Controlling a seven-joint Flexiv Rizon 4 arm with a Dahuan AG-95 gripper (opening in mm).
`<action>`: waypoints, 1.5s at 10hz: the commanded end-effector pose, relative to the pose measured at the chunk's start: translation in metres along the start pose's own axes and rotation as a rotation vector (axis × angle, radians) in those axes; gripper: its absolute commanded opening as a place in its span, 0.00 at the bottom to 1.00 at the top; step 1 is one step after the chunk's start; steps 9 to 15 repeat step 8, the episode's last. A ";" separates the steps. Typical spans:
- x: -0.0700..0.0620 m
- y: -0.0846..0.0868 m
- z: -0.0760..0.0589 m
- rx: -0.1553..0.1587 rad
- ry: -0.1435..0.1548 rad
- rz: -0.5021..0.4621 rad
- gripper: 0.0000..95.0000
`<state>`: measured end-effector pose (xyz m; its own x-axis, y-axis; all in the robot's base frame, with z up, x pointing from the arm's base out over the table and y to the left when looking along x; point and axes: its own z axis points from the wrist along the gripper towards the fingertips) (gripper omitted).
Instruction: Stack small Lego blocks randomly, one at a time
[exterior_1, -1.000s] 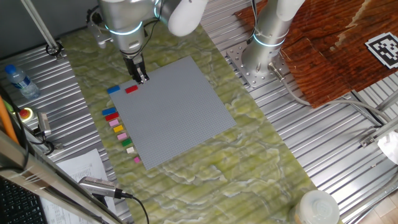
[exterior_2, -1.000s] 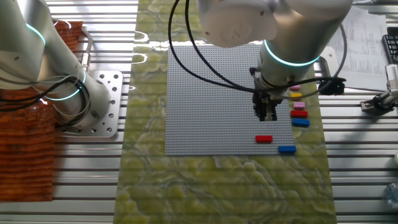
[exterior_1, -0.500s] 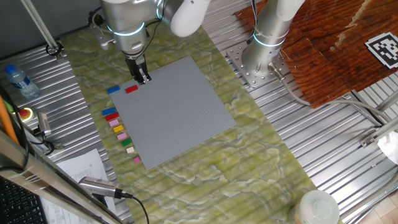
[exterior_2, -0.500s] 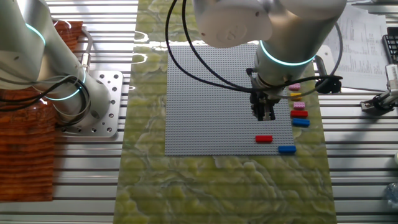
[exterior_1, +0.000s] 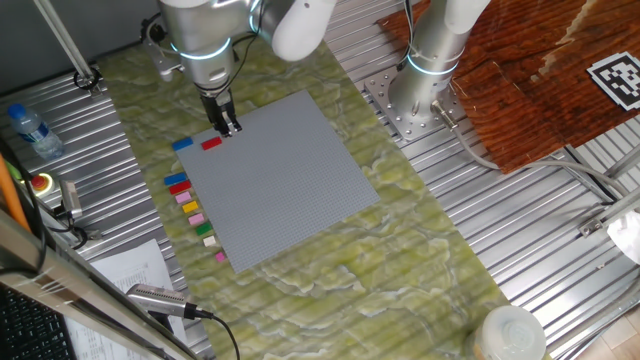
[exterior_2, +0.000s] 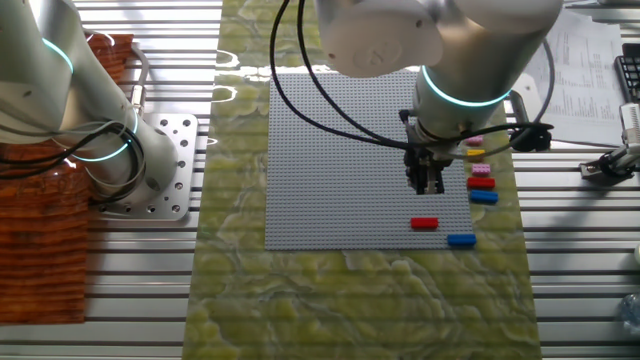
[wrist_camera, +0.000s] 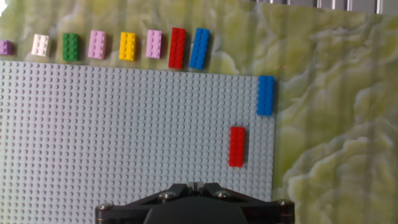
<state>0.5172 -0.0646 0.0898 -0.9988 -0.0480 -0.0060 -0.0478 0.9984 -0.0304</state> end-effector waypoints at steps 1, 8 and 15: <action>-0.001 0.000 0.001 -0.002 0.001 -0.003 0.00; -0.003 0.004 0.002 -0.002 0.000 0.001 0.00; -0.003 0.004 0.002 -0.002 0.000 0.001 0.00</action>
